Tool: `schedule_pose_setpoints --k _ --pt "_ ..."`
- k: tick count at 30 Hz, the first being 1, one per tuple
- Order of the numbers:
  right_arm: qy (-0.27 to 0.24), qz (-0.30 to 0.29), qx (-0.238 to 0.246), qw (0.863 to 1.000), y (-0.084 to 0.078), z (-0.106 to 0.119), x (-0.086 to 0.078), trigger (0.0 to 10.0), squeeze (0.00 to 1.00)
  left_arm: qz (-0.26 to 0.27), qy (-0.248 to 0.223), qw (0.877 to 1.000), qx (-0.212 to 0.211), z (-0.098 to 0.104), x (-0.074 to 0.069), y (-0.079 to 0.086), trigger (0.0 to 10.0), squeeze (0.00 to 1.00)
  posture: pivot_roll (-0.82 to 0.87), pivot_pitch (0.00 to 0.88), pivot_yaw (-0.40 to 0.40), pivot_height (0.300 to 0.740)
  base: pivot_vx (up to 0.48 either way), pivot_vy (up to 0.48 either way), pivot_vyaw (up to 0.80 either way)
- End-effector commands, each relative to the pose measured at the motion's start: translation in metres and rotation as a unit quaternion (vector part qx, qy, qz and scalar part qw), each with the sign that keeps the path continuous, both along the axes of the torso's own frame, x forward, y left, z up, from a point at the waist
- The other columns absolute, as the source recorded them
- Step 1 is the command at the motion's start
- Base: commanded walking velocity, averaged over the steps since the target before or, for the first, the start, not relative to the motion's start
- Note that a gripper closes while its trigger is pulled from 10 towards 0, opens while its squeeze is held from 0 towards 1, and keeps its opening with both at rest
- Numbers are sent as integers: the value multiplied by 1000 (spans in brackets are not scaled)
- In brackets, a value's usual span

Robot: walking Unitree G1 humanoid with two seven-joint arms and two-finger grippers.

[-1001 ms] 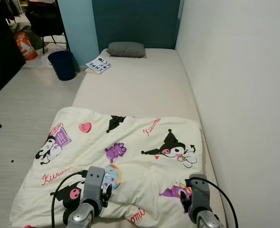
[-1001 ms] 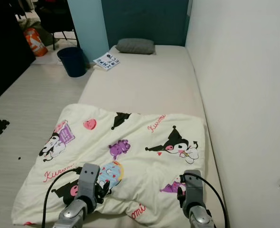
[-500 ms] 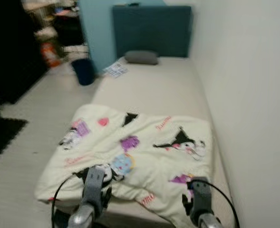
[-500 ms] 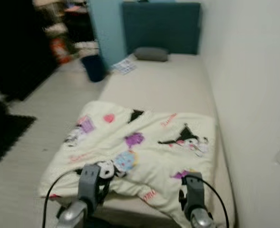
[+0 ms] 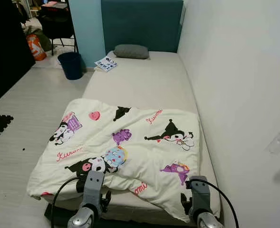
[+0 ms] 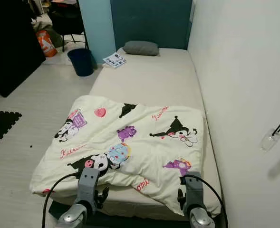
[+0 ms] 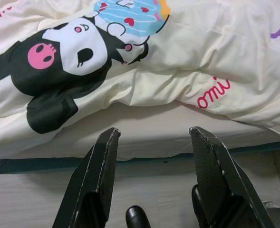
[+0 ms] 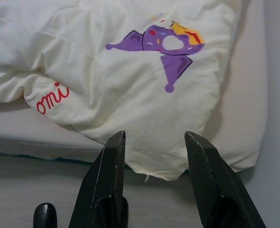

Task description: Clean up the room

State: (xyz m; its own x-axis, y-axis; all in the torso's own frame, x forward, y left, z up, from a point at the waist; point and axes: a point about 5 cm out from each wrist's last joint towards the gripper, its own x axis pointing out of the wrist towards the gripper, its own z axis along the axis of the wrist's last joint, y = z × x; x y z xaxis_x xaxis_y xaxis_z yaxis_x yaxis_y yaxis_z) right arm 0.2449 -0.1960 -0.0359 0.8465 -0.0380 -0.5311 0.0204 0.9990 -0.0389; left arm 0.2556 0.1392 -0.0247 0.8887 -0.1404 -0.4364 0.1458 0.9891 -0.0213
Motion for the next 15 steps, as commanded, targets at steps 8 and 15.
schedule_pose_setpoints --k 8,15 --pt "-12 -16 8 1000 0 2 2 10000 0 -16 -1 999 28 1 2 6 10000 0 -22 93 -2 734 0 0 0" --pt "-61 -22 30 997 3 17 17 10000 0 -5 -47 998 35 17 16 12 10000 0 -13 99 4 734 0 0 0"
